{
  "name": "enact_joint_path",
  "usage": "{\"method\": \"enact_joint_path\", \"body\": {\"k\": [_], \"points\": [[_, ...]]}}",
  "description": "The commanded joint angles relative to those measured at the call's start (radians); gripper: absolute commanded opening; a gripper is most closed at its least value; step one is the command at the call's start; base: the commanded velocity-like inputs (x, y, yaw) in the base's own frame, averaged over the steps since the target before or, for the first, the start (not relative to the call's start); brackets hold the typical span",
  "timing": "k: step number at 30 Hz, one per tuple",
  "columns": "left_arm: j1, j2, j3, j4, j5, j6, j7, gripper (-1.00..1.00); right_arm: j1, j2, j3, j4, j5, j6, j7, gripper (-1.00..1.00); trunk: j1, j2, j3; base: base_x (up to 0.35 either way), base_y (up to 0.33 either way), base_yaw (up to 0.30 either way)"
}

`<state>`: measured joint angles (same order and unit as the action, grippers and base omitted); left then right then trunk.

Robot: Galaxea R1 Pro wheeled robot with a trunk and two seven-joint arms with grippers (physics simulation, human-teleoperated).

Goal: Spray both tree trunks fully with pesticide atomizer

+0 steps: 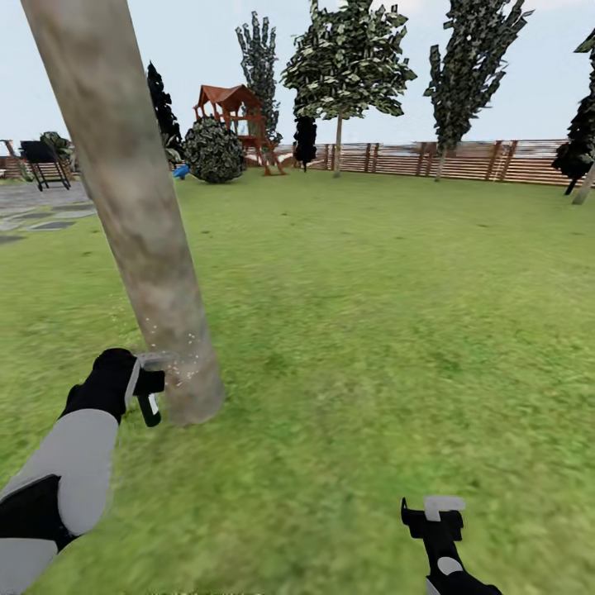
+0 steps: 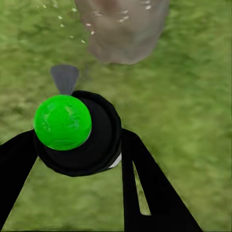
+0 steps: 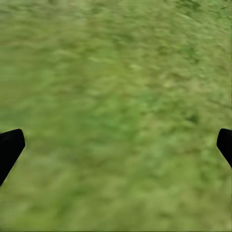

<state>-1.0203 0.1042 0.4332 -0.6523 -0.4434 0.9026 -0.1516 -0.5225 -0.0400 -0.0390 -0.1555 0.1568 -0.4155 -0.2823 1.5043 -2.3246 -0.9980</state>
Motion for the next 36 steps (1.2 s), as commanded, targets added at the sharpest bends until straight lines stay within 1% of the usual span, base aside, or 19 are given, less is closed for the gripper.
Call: {"method": "enact_joint_path", "body": {"k": [1, 2, 4, 5, 6, 8, 9, 10, 11, 13, 15, 16, 17, 18, 23, 27, 36], "points": [[-0.001, 0.028, 0.006, 0.000, -0.002, 0.007, -0.011, -1.00, -0.001, 0.000, -0.004, 0.001, 0.010, -0.002, -0.005, 1.00, 0.000, 0.000, -0.001, 0.000, 0.000, 0.277], [-0.001, 0.049, 0.007, 0.000, -0.002, 0.009, -0.011, -1.00, -0.001, 0.000, -0.004, 0.001, 0.010, -0.002, -0.005, 1.00, 0.000, 0.000, -0.001, 0.000, 0.000, 0.266], [0.000, 0.048, 0.004, 0.000, -0.002, 0.011, -0.011, -1.00, -0.001, 0.000, -0.004, 0.001, 0.010, -0.002, -0.005, 1.00, 0.000, 0.000, -0.001, 0.000, 0.000, 0.138], [-0.001, 0.041, 0.004, 0.000, -0.002, 0.012, -0.011, -1.00, -0.001, 0.000, -0.004, 0.001, 0.010, -0.002, -0.005, 1.00, 0.000, 0.000, -0.001, 0.000, 0.000, 0.060], [-0.003, 0.029, 0.003, 0.000, -0.002, 0.013, -0.011, -1.00, -0.001, 0.000, -0.004, 0.001, 0.010, -0.002, -0.005, 1.00, 0.000, 0.000, -0.001, 0.000, 0.000, 0.031], [-0.023, -0.007, -0.005, 0.000, -0.002, 0.015, -0.010, -1.00, -0.001, 0.000, -0.004, 0.001, 0.010, -0.002, -0.005, 1.00, 0.000, 0.000, -0.001, 0.000, 0.000, 0.012], [-0.037, -0.018, -0.008, 0.000, -0.003, 0.018, -0.010, -1.00, -0.001, -0.001, -0.004, 0.001, 0.010, -0.002, -0.005, 1.00, 0.000, 0.000, -0.001, 0.000, 0.000, 0.004], [-0.046, -0.021, -0.010, 0.000, -0.003, 0.024, -0.010, -1.00, -0.001, -0.001, -0.004, 0.001, 0.010, -0.002, -0.005, 1.00, 0.000, 0.000, -0.001, 0.000, 0.000, 0.002], [-0.056, -0.018, -0.011, 0.000, -0.003, 0.029, -0.009, -1.00, -0.001, -0.001, -0.004, 0.001, 0.010, -0.002, -0.005, 1.00, 0.000, 0.000, -0.001, 0.000, 0.000, 0.001], [-0.087, -0.003, -0.011, 0.000, -0.003, 0.036, -0.009, -1.00, -0.001, -0.001, -0.004, 0.001, 0.010, -0.002, -0.005, 1.00, 0.000, 0.000, -0.001, 0.000, 0.000, 0.000], [-0.099, 0.021, -0.011, -0.001, -0.003, 0.048, -0.009, -1.00, -0.001, -0.001, -0.004, 0.001, 0.010, -0.002, -0.005, 1.00, 0.000, 0.000, -0.001, 0.000, 0.000, 0.000], [-0.100, 0.053, -0.012, 0.000, -0.003, 0.065, -0.009, -1.00, -0.001, -0.001, -0.004, 0.001, 0.010, -0.002, -0.005, 1.00, 0.000, 0.000, -0.001, 0.000, 0.000, 0.000], [-0.094, 0.075, -0.014, 0.000, -0.003, 0.070, -0.009, -1.00, -0.001, -0.001, -0.004, 0.001, 0.010, -0.002, -0.005, 1.00, 0.000, 0.000, -0.001, 0.000, 0.000, 0.000], [-0.091, 0.083, -0.016, 0.000, -0.003, 0.071, -0.010, -1.00, -0.001, -0.001, -0.004, 0.001, 0.010, -0.002, -0.005, 1.00, 0.000, 0.000, -0.001, 0.000, 0.000, 0.000], [-0.087, 0.079, -0.021, 0.000, -0.003, 0.071, -0.011, -1.00, -0.001, -0.001, -0.004, 0.001, 0.010, -0.002, -0.005, 1.00, 0.000, 0.000, -0.001, 0.076, -0.120, 0.000], [-0.087, 0.079, -0.031, 0.000, -0.003, 0.071, -0.011, -1.00, -0.001, -0.001, -0.004, 0.001, 0.010, -0.002, -0.005, 1.00, 0.000, 0.000, -0.001, 0.055, -0.260, 0.000], [-0.089, 0.079, -0.031, 0.000, -0.003, 0.073, -0.011, -1.00, -0.001, -0.001, -0.004, 0.001, 0.010, -0.002, -0.005, 1.00, 0.000, 0.000, -0.001, 0.035, -0.277, 0.000]]}}
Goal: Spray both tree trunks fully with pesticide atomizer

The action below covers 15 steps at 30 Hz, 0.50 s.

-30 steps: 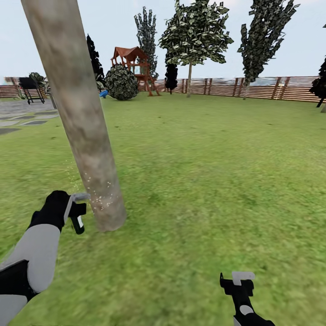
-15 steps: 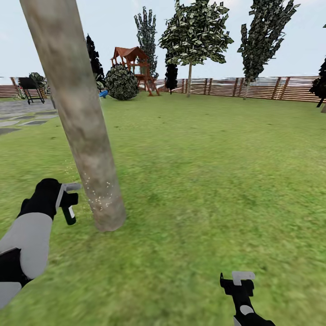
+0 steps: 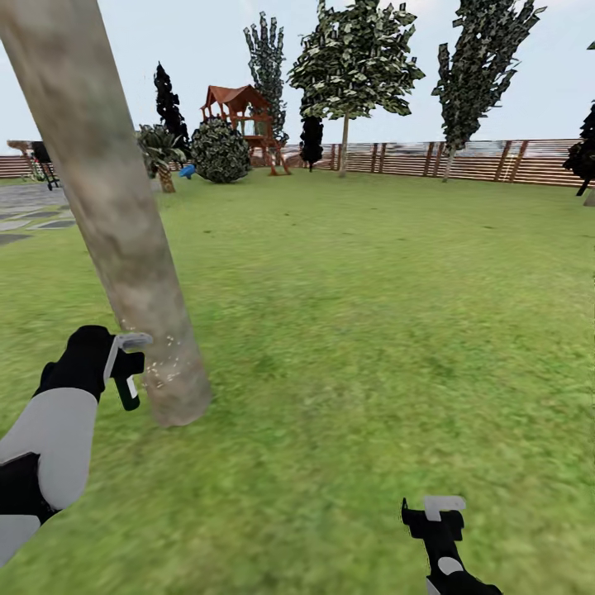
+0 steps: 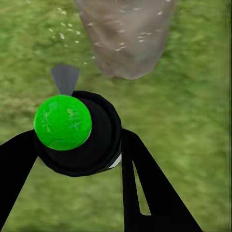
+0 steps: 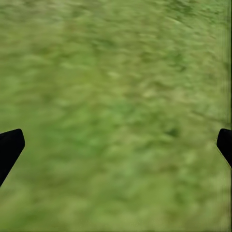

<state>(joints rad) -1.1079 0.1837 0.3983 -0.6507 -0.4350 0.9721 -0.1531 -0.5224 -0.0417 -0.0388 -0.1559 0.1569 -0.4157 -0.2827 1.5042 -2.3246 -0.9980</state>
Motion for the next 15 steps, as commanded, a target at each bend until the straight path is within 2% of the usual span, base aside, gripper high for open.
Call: {"method": "enact_joint_path", "body": {"k": [1, 10, 15], "points": [[-0.001, -0.001, 0.004, -0.001, -0.011, 0.003, -0.010, -1.00, -0.001, 0.000, -0.004, 0.001, 0.010, -0.002, -0.004, 1.00, 0.000, 0.000, -0.001, 0.118, -0.277, 0.000], [-0.001, -0.001, 0.005, -0.001, -0.010, 0.004, -0.010, -1.00, -0.001, 0.000, -0.004, 0.001, 0.010, -0.002, -0.004, 1.00, 0.000, 0.000, -0.001, 0.113, -0.277, 0.000], [-0.001, 0.000, 0.005, -0.001, -0.011, 0.004, -0.010, -1.00, -0.001, 0.001, -0.004, 0.001, 0.010, -0.002, -0.004, 1.00, 0.000, 0.000, -0.001, 0.006, -0.277, 0.204]]}}
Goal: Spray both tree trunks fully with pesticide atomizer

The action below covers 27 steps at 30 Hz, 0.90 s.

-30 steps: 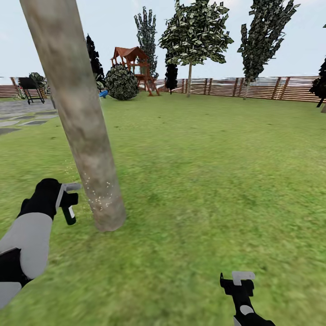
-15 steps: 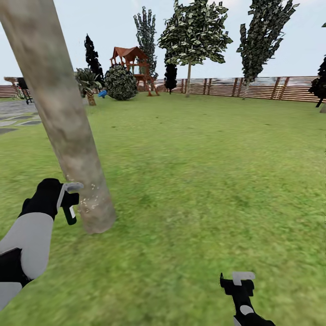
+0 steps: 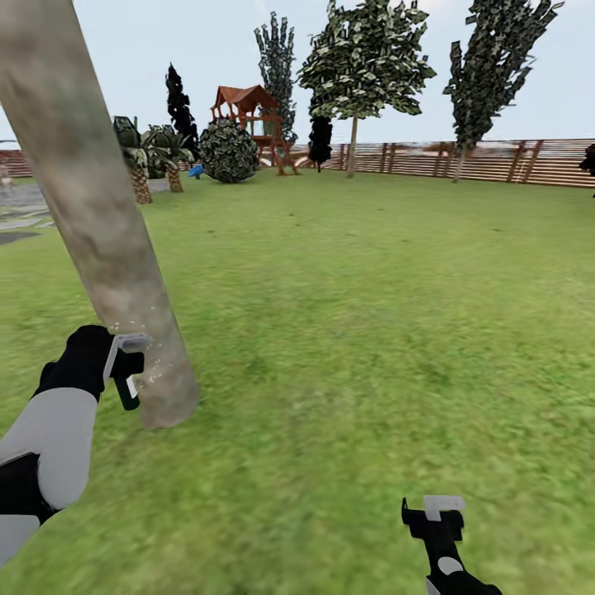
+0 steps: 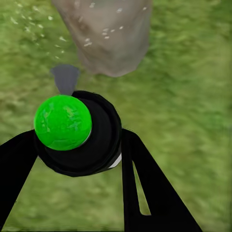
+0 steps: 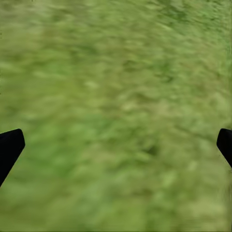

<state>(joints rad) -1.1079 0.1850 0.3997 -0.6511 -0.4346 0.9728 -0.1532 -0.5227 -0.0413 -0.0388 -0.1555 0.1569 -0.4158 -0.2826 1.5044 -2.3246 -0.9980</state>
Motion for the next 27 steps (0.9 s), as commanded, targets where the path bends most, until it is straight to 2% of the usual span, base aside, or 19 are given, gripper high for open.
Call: {"method": "enact_joint_path", "body": {"k": [1, 10, 27], "points": [[-0.001, -0.001, 0.004, -0.001, -0.011, 0.003, -0.009, -1.00, 0.000, 0.000, -0.004, 0.001, 0.010, -0.001, -0.004, 1.00, 0.000, 0.000, -0.001, 0.000, -0.277, 0.272], [-0.001, -0.001, 0.004, -0.001, -0.011, 0.003, -0.009, -1.00, 0.000, 0.001, -0.004, 0.001, 0.010, -0.001, -0.004, 1.00, 0.000, 0.000, -0.001, 0.142, -0.249, 0.273], [-0.001, 0.002, 0.001, -0.001, -0.012, 0.003, -0.008, -1.00, 0.000, 0.000, -0.004, 0.001, 0.010, -0.001, -0.004, 1.00, 0.000, 0.000, -0.001, 0.052, -0.272, 0.011]]}}
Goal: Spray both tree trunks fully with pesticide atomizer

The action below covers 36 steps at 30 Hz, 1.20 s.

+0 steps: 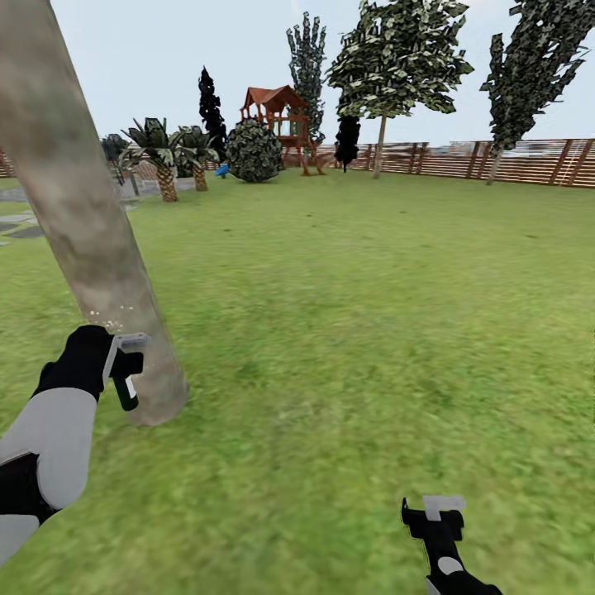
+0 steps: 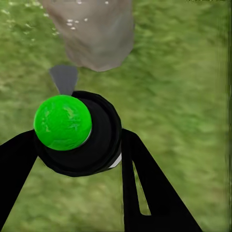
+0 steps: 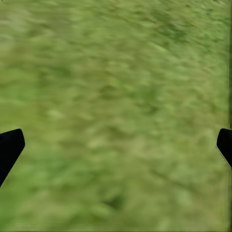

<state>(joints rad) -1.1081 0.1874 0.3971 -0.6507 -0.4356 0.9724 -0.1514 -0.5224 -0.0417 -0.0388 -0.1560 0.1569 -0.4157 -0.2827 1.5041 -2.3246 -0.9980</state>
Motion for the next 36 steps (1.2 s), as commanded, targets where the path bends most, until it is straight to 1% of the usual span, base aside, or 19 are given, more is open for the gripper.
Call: {"method": "enact_joint_path", "body": {"k": [1, 4, 19, 28, 32, 36], "points": [[-0.001, 0.000, 0.003, -0.001, -0.011, 0.003, -0.009, -1.00, -0.001, 0.001, -0.004, 0.001, 0.010, -0.002, -0.004, 1.00, 0.000, 0.000, -0.001, 0.136, -0.273, 0.000], [-0.001, 0.000, 0.000, -0.001, -0.011, 0.003, -0.009, -1.00, -0.001, 0.001, -0.004, 0.001, 0.010, -0.002, -0.004, 1.00, 0.000, 0.000, -0.001, 0.108, -0.273, 0.113], [0.004, 0.003, 0.003, 0.014, -0.011, 0.001, -0.008, -1.00, -0.001, 0.001, -0.004, 0.001, 0.010, -0.002, -0.004, 1.00, 0.000, 0.000, -0.001, 0.021, -0.274, 0.269], [0.004, -0.003, 0.006, 0.015, -0.010, 0.002, -0.008, -1.00, -0.001, 0.001, -0.004, 0.001, 0.010, -0.002, -0.004, 1.00, 0.000, 0.000, -0.001, 0.147, -0.267, 0.027], [0.006, 0.008, 0.011, 0.016, -0.015, 0.000, -0.008, -1.00, -0.001, 0.002, -0.004, 0.001, 0.010, -0.002, -0.004, 1.00, 0.000, 0.000, -0.001, 0.166, -0.252, 0.138], [0.065, 0.015, 0.012, 0.003, -0.019, -0.006, -0.009, -1.00, -0.001, 0.002, -0.004, 0.001, 0.010, -0.002, -0.004, 1.00, 0.000, 0.000, -0.001, 0.164, -0.251, 0.264]]}}
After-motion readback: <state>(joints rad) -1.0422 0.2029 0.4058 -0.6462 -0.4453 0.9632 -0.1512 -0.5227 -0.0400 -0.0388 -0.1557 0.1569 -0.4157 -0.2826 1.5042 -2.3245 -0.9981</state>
